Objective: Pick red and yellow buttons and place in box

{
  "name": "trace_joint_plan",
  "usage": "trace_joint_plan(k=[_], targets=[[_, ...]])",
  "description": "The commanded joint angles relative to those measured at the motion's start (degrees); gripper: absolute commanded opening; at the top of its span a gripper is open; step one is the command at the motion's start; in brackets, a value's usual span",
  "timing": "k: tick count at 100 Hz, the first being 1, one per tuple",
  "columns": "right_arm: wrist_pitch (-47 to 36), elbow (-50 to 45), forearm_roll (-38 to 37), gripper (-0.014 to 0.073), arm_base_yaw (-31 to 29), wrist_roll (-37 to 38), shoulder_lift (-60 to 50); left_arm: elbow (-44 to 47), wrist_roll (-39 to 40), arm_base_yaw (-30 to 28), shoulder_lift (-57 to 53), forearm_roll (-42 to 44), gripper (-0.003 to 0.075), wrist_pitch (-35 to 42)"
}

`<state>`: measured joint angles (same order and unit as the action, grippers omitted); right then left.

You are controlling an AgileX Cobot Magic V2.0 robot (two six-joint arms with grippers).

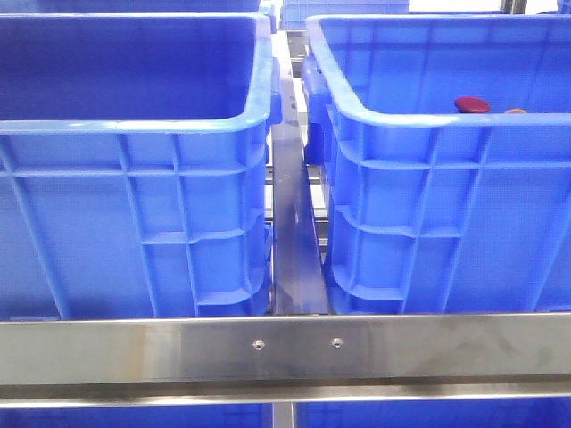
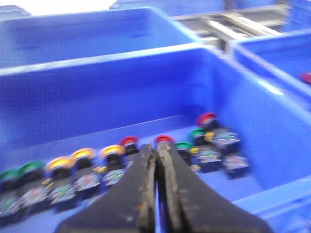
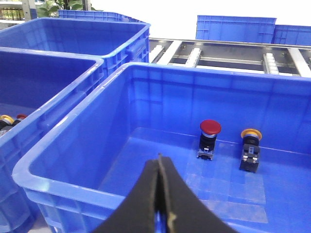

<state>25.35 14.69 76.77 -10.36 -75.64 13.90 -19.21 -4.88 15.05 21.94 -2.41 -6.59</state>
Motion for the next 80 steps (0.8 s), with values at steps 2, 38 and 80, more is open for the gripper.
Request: trace_joint_plan(k=[2,38,80], targets=[[-0.59,1.32,1.71,-0.0062,-0.36,-0.52,0.34,2.03,4.02,-3.45,-2.87,2.41,-0.0020,6.59],[-0.54,1.32,1.71,-0.0062,-0.36,-0.52,0.34,14.30,4.02,-13.92,-14.51,2.41,-0.0020,9.20],[-0.25,1.32,1.71,-0.0062,-0.36,-0.52,0.51,22.40,3.74,-16.59,-24.00,0.75,-0.0020,6.07]])
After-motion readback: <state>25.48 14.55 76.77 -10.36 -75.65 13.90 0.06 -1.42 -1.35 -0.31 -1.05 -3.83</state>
